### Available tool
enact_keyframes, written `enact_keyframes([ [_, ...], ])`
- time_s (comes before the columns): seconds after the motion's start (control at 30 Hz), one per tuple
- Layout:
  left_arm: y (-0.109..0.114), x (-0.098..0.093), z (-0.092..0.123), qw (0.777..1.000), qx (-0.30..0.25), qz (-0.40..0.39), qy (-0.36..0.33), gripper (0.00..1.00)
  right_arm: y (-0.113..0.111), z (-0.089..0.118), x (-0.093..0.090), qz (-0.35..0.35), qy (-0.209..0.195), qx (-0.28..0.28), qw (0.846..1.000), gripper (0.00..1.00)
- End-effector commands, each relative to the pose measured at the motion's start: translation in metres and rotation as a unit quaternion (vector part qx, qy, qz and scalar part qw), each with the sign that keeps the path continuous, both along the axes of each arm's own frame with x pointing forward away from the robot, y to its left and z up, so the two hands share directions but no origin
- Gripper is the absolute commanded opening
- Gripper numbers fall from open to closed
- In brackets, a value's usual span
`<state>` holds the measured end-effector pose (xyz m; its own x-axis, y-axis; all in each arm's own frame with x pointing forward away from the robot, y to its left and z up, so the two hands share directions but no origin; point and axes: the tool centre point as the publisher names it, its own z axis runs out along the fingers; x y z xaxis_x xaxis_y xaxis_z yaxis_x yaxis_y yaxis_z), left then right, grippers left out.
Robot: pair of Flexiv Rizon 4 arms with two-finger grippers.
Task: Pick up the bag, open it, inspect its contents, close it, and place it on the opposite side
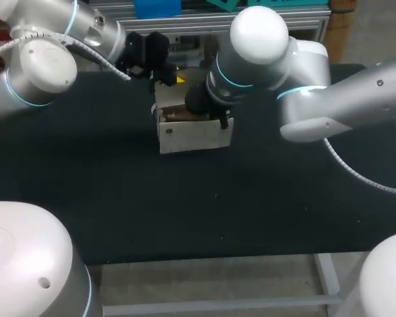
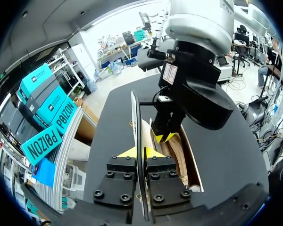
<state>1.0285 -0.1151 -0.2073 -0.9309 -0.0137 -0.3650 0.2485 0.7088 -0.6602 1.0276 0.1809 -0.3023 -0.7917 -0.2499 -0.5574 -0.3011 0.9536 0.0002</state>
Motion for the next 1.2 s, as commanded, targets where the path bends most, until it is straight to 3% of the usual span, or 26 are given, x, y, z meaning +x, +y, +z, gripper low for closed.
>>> enact_keyframes([
  [0.03, -0.001, -0.005, 0.003, 1.000, 0.002, 0.003, -0.003, 0.00, -0.006, 0.015, -0.014, -0.005, -0.033, 0.006, 0.999, 0.00],
  [0.3, -0.003, -0.010, 0.005, 1.000, 0.007, 0.006, -0.002, 0.00, -0.007, 0.040, -0.024, -0.007, -0.079, 0.018, 0.997, 0.00],
  [0.77, -0.004, -0.021, 0.008, 0.993, -0.015, -0.038, 0.113, 0.00, -0.016, 0.087, -0.060, -0.011, -0.146, 0.024, 0.989, 0.00],
  [1.03, -0.010, -0.006, -0.033, 0.978, -0.022, -0.047, 0.203, 0.00, -0.017, 0.087, -0.080, -0.006, -0.153, 0.024, 0.988, 0.00],
  [1.2, -0.014, 0.010, -0.053, 0.975, -0.017, -0.037, 0.218, 0.00, -0.017, 0.083, -0.087, -0.004, -0.151, 0.024, 0.988, 0.00],
])
